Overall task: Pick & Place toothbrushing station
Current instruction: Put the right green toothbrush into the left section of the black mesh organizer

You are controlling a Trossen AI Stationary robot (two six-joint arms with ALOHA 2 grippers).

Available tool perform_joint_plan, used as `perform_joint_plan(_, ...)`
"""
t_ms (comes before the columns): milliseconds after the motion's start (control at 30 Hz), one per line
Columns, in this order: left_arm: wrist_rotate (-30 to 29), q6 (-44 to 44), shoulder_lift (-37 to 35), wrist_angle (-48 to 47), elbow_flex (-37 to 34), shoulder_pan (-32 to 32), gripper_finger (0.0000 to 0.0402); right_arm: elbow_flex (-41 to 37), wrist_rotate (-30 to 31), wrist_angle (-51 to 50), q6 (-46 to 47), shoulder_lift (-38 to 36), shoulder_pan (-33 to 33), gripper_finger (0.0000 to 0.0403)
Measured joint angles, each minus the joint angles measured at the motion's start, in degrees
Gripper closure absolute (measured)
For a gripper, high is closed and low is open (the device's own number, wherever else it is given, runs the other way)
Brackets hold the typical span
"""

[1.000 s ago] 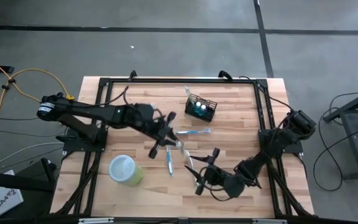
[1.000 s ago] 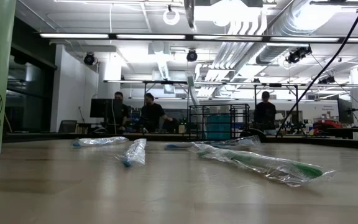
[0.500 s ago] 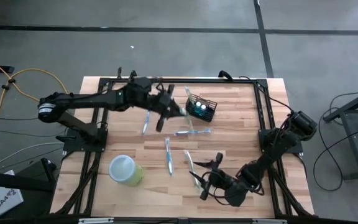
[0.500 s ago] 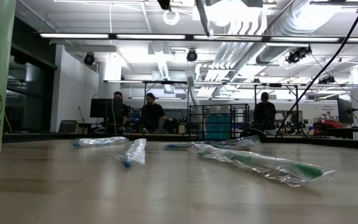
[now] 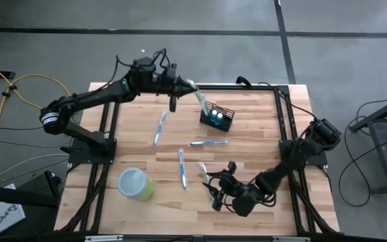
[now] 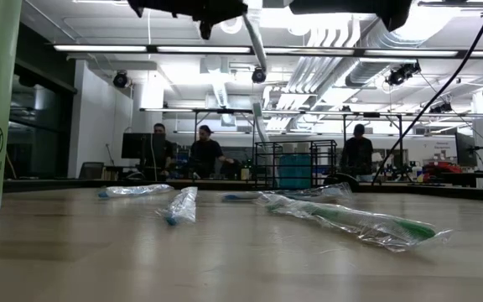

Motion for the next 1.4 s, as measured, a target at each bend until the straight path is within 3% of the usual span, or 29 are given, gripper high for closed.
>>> perform_joint_plan(133, -0.7, 0.0, 1.4, 0.0, 0.1, 0.8, 0.0396, 0.0, -1.5, 0.0, 0.1, 0.0, -0.8, 0.023)
perform_joint_plan(367, -8.1, 1.0, 6.6, 4.7, 0.1, -2.5, 0.0396, 0.0, -1.5, 0.1, 0.4, 0.0, -0.7, 0.023)
perform_joint_plan(600, -21.7, 6.5, 8.4, 5.0, 0.0, -5.7, 0.0396, 0.0, -3.1, 0.1, 3.2, 0.0, -0.8, 0.023)
perform_joint_plan(833, -16.5, 4.9, 8.4, 4.3, -1.9, -3.6, 0.0396, 0.0, -6.4, -1.5, 6.6, 0.0, -0.6, 0.023)
perform_joint_plan(1167, -16.2, 4.5, 8.7, 14.2, -7.7, -1.8, 0.0396, 0.0, -7.8, -6.9, 12.0, 0.0, -0.6, 0.023)
perform_joint_plan(1400, -17.0, 4.1, 11.0, 15.7, -7.8, -0.6, 0.0396, 0.0, -7.8, -6.9, 11.9, 0.0, -0.6, 0.023)
